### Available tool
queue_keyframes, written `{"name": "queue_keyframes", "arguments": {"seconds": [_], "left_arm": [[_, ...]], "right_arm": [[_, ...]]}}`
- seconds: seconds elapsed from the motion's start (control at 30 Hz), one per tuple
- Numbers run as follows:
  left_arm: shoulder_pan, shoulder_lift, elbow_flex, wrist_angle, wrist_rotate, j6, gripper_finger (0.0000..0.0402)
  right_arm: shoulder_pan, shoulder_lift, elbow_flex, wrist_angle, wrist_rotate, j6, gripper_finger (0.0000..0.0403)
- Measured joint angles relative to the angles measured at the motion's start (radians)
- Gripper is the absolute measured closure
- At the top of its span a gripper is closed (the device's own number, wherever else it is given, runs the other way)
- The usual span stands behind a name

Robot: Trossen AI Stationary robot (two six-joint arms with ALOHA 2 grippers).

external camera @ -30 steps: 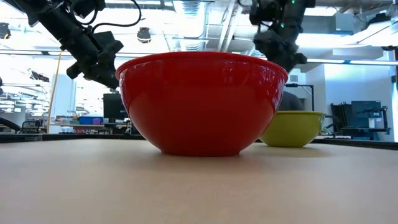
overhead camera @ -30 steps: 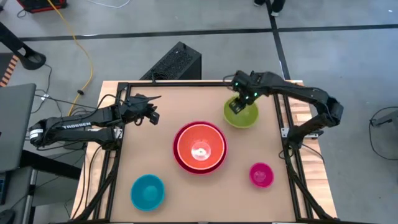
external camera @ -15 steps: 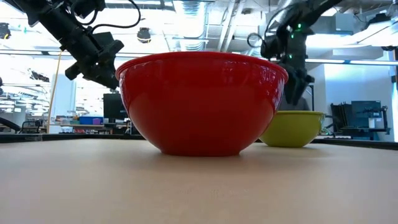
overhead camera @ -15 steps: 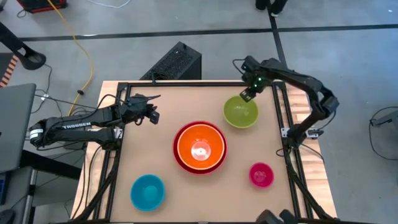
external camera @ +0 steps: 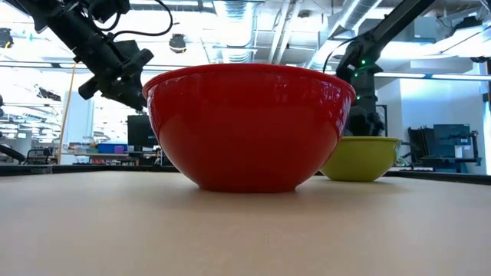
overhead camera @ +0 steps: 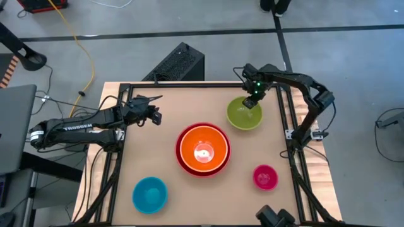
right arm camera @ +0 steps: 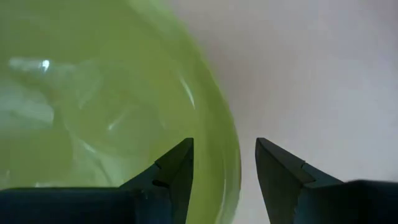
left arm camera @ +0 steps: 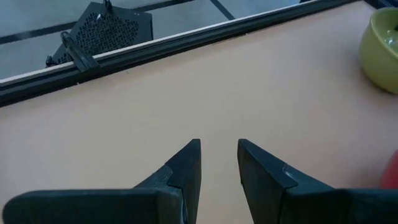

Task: Nest bowls inside each other
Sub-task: Stack the green bowl on top of the orange bowl

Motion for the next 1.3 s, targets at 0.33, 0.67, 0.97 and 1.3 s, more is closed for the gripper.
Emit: {"name": "queue_keyframes", "arguments": {"seconds": [0.33,0.67,0.97,1.3], "left_arm": [[0.0,0.0,0.0,0.0,0.0,-0.027,0.0308],[0.0,0.0,0.0,-0.015,-0.001,-0.029,0.0308],[0.0,0.0,0.0,-0.016,-0.023,0.011,0.0308],[0.0,0.0,0.0,-0.015,-0.026,0.103,0.0308]], "right_arm": [[0.0,0.025,0.0,0.034,-0.008,-0.018,0.0342],[0.007,-0.041,-0.001,0.024,-0.07,0.033,0.0382],[0.129,-0.207,0.047,0.004,-0.062,0.22,0.0392],[0.406,-0.285,0.149,0.066,-0.048,0.47,0.0392]]}}
